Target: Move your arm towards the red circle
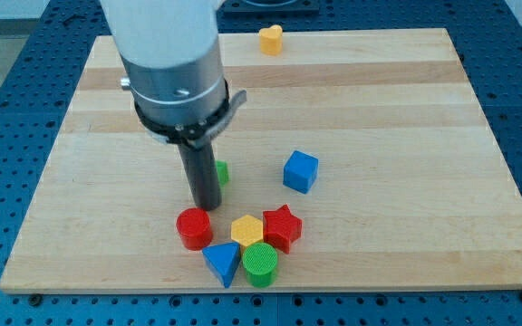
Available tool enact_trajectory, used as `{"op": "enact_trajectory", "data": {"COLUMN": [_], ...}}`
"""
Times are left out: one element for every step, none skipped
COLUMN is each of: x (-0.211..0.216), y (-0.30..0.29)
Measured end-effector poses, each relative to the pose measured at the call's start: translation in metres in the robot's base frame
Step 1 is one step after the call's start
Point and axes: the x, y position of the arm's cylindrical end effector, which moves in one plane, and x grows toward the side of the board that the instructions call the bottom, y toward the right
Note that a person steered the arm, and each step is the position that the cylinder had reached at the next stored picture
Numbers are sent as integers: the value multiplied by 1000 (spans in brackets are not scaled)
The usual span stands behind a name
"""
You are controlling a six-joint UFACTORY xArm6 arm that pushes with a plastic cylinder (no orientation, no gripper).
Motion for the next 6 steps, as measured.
{"op": "enact_trajectory", "data": {"x": [-36,-70,-70,-45,15,59], "y": [5,9,-9,-52,-66,-49]}}
